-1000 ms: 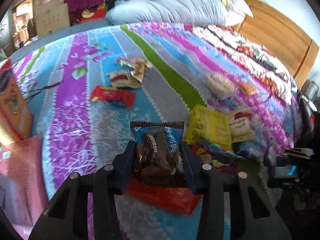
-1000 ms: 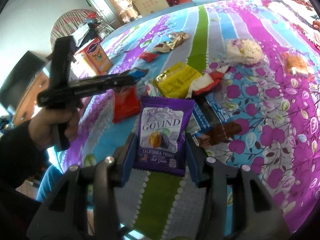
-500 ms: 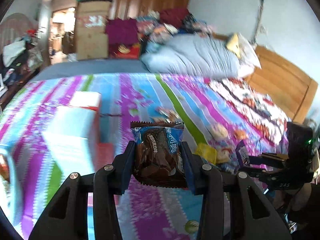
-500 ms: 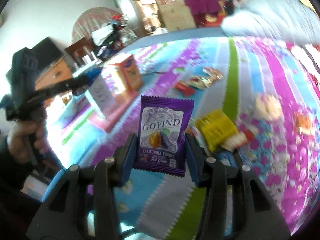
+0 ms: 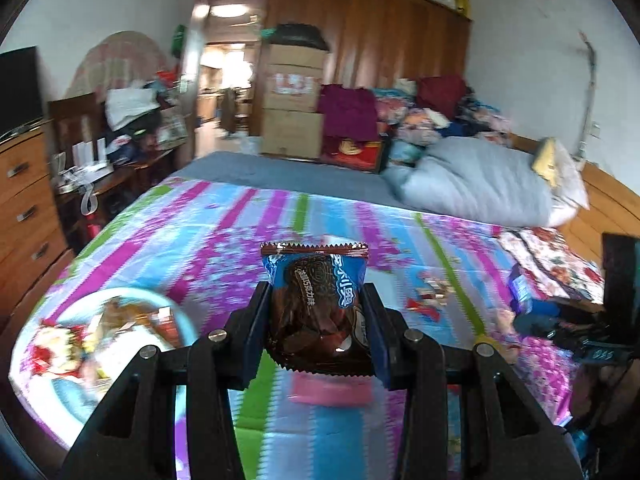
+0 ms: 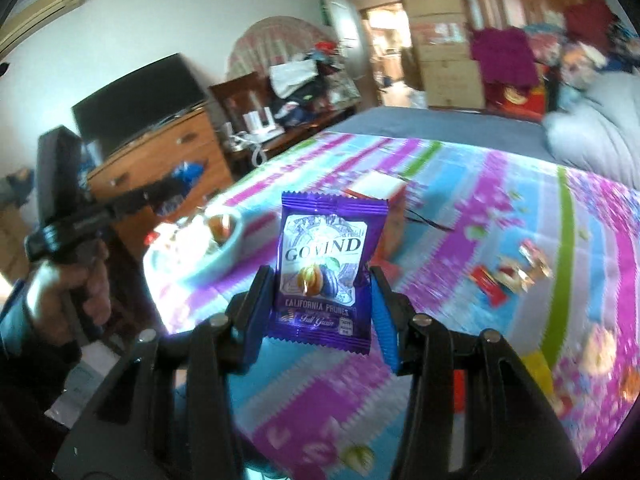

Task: Organize snacks
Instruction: 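Lift and carry the prune packet and chocolate bar over the white basket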

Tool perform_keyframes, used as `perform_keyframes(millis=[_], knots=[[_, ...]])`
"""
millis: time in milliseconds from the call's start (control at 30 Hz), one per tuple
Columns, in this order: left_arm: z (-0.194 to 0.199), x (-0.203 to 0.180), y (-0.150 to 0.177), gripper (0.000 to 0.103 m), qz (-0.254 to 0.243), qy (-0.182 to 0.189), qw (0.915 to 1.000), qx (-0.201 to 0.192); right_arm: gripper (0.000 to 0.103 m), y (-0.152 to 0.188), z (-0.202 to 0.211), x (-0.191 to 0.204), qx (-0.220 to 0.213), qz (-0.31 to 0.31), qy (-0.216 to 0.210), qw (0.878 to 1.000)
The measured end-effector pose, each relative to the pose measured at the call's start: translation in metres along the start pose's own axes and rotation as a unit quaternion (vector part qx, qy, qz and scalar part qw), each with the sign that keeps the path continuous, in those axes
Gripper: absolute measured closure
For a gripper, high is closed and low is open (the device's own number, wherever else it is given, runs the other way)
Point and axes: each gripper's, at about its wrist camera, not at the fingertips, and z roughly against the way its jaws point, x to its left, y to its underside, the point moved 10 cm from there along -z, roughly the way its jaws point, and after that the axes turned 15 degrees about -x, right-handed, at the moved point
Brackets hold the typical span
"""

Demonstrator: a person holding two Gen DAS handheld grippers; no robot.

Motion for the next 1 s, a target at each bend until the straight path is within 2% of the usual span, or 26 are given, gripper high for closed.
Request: perform_keyframes(millis=[233, 500, 700, 1000], knots=[[0.023, 0.072, -0.017, 0.058, 0.016, -0.054, 0.9982, -0.019, 0.055, -0.035, -0.048, 0.064, 0.0, 0.033, -0.057, 0.998], [0.059, 0.169, -0.036, 0.058, 0.049, -0.119, 0.9909, -0.04, 0.055, -0.059, -0.121, 0.148, 0.033, 0.065, -0.132, 0.989], [0.069, 0.223, -0.018, 0.058, 0.077, -0.152, 0.9848, -0.03, 0.055, -0.051, -0.178, 0.194, 0.085, 0.073, -0.169, 0.979], [0.062, 0.254, 0.021, 0.058, 0.1, -0.165, 0.9812, 0.0, 0.055, -0.03, -0.239, 0.242, 0.156, 0.096, -0.193, 0.964]])
